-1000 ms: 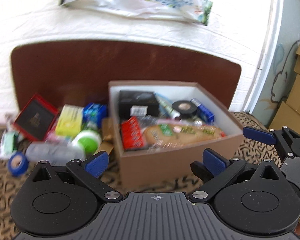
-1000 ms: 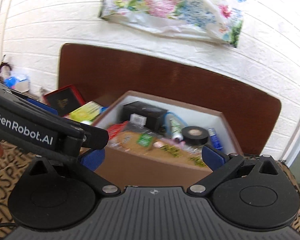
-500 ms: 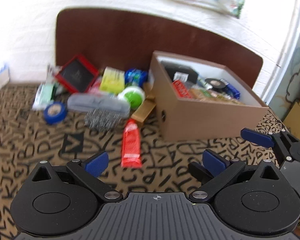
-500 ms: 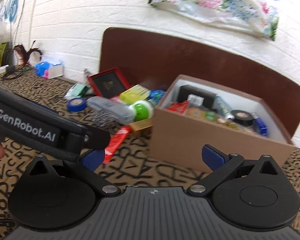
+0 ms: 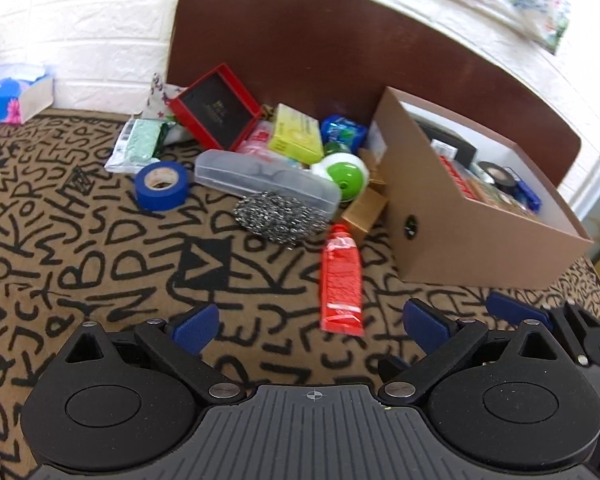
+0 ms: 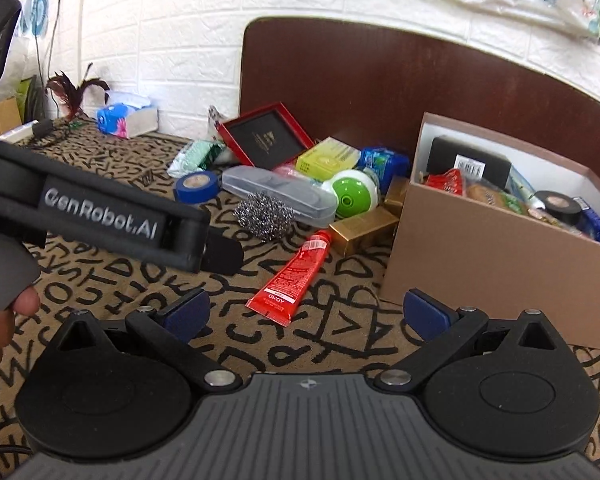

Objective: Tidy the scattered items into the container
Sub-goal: 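Withdraw both tools from the box toward the steel wool and red tube, then grasp the steel wool scrubber with left gripper while right gripper grasps red tube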

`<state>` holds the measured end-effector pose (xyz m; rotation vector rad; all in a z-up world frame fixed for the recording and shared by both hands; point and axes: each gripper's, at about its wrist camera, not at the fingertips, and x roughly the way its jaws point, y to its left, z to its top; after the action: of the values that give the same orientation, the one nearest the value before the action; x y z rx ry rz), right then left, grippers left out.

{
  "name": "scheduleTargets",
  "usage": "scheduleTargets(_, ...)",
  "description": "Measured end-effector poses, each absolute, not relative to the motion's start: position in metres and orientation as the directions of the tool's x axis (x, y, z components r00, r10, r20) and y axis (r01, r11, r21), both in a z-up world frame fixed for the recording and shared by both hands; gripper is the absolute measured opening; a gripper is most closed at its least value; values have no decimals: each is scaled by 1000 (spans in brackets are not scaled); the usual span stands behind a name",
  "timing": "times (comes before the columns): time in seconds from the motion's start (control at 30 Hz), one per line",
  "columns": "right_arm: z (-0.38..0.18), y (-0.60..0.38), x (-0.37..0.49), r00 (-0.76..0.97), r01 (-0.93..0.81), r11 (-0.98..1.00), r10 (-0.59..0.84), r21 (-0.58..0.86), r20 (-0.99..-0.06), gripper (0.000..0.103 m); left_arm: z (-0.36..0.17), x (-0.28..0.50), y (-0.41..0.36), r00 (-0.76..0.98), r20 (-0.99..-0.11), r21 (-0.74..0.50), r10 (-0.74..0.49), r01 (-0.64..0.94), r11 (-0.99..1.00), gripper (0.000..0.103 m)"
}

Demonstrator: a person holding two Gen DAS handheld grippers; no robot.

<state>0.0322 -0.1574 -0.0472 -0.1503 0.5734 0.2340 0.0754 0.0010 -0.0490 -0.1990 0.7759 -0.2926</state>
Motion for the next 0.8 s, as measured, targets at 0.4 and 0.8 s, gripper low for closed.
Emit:
scheduleTargets(0.4, -66, -152, 63, 783, -241, 970, 168, -42, -599, 87, -60, 134, -1, 689, -658, -295, -305, 137, 946, 98)
scheduleTargets(0.8, -72, -148, 77, 769, -238, 971, 172, -27, -616, 81, -76, 194, -15, 654, -695, -333, -298, 74, 940, 84)
